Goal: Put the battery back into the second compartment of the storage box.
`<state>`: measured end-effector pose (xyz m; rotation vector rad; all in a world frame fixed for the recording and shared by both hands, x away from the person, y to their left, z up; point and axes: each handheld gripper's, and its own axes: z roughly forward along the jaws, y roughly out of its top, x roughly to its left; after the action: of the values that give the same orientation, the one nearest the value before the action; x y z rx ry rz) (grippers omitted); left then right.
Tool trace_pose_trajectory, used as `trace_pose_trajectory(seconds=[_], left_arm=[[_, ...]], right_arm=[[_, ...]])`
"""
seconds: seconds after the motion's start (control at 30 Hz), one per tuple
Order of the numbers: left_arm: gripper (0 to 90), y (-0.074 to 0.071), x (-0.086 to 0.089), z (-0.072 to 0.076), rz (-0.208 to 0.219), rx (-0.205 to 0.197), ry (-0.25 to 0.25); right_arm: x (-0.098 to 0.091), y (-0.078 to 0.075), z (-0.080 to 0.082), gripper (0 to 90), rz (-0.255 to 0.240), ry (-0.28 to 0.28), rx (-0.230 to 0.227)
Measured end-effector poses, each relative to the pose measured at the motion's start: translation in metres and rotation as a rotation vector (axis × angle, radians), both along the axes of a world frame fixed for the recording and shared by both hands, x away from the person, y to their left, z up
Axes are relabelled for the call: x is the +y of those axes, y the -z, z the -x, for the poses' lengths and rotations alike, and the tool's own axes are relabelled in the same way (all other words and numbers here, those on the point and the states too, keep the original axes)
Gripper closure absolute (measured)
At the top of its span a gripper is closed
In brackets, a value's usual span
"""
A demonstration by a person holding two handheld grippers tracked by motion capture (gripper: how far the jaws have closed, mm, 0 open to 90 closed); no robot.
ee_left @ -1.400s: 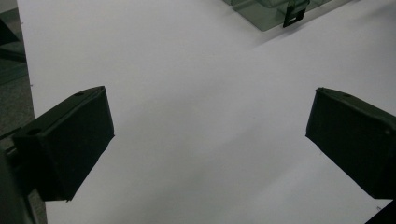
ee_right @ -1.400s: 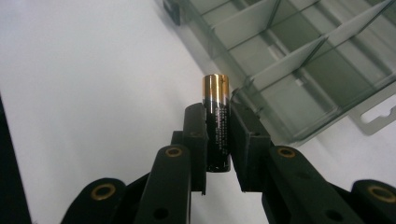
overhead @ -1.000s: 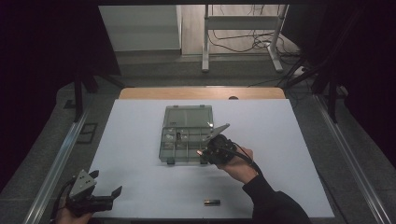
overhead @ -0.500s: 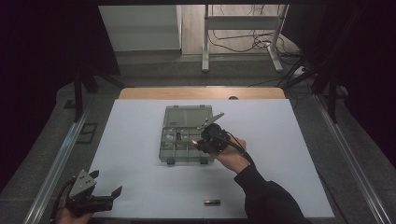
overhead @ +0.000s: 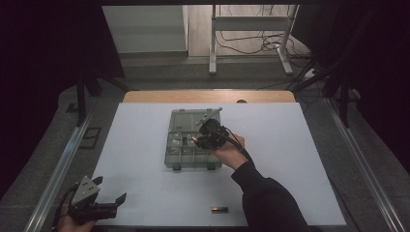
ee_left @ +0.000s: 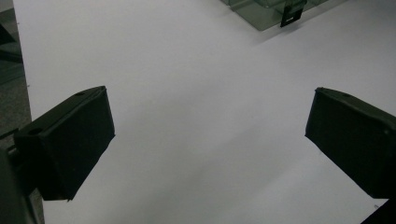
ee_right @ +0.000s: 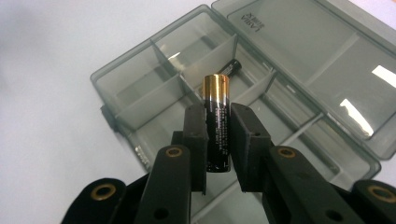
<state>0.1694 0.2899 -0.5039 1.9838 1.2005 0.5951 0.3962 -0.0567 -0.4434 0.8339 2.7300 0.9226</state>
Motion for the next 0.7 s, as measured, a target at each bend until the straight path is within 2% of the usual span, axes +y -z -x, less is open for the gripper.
trace_pose_trajectory(seconds=[0.23, 0.33, 0.6, 0.7], left_arm=[[1.5, 0.0, 0.0, 0.0, 0.001, -0.001, 0.004], [1.5, 0.0, 0.0, 0.0, -0.002, -0.003, 0.006], [1.6, 0.0, 0.0, 0.0, -0.003, -0.003, 0.011], [1.7, 0.0, -0.001, 0.001, -0.004, -0.004, 0.013]], right_arm=[[0.013, -0.001, -0.009, 77.1, 0.002, 0.008, -0.003], [0.019, 0.0, -0.013, 77.1, 0.018, 0.016, 0.0], [0.034, 0.01, -0.026, 77.1, 0.027, 0.049, 0.009], [0.039, 0.016, -0.029, 77.0, 0.045, 0.063, 0.011]])
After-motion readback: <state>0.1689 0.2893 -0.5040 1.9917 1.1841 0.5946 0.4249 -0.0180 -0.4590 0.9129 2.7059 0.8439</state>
